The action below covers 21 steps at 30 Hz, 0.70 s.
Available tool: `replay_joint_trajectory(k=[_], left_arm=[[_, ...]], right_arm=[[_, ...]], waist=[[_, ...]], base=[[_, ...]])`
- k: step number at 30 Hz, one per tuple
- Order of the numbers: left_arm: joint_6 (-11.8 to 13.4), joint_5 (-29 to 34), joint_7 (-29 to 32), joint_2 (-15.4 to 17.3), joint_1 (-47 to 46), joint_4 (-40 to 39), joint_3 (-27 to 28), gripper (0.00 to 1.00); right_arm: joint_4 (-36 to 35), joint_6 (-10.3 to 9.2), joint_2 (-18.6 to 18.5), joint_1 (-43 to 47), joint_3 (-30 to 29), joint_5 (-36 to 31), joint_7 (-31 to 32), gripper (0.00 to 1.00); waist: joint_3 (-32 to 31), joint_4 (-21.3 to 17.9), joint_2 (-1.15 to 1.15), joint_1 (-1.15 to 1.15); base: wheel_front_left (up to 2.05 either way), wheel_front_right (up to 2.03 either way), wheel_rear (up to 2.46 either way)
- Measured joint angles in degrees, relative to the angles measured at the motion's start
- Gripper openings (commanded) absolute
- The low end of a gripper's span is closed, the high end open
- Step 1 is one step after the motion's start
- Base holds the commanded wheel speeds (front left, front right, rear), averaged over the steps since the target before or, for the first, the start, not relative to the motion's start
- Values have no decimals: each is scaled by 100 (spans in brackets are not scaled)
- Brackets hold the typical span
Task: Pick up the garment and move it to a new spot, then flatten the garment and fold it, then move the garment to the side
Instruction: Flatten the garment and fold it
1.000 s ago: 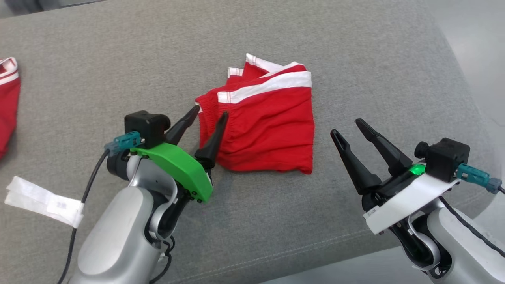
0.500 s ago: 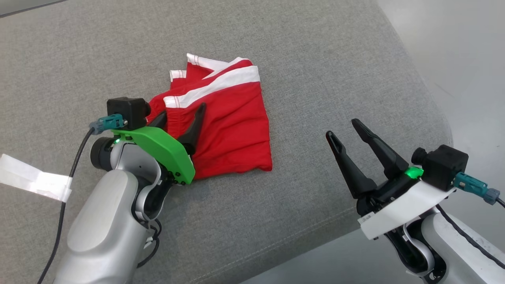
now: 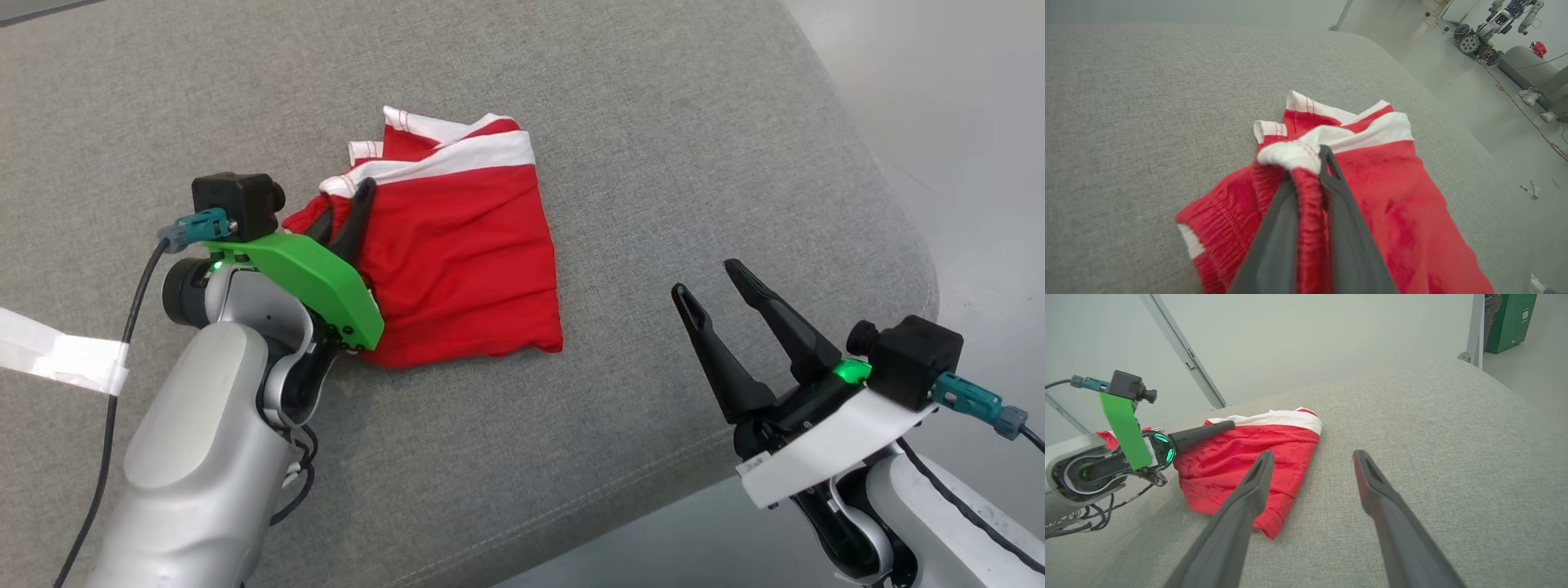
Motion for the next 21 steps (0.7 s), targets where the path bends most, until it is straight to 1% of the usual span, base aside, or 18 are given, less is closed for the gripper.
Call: replay_joint_trajectory(k=[5, 11, 17, 18, 19, 21], left_arm=[[-38, 45, -127, 2, -90, 153, -15, 0], [-40, 244, -307, 11, -447, 283, 8, 0], [-66, 314, -490, 37, -643, 513, 20, 0], [-69, 339, -495, 55, -645, 566, 4, 1], [-81, 344, -495, 76, -645, 632, -8, 12], [-82, 361, -502, 126, -645, 751, -47, 13]], right_arm=[[-1, 0, 4, 0, -12, -43, -1, 100], [0, 0, 4, 1, -8, -52, -46, 100], [1, 0, 10, 1, 32, -70, -46, 100], [4, 0, 11, 1, 40, -80, -46, 100], [7, 1, 15, 0, 47, -94, -46, 100], [10, 2, 31, 0, 79, -94, -46, 100]], waist=[[0, 42, 0, 0], [8, 88, 0, 0], [21, 98, 0, 0], [25, 96, 0, 0], [28, 92, 0, 0], [38, 82, 0, 0]], base=[[0, 0, 0], [0, 0, 0], [0, 0, 0], [0, 0, 0], [0, 0, 0], [0, 0, 0]])
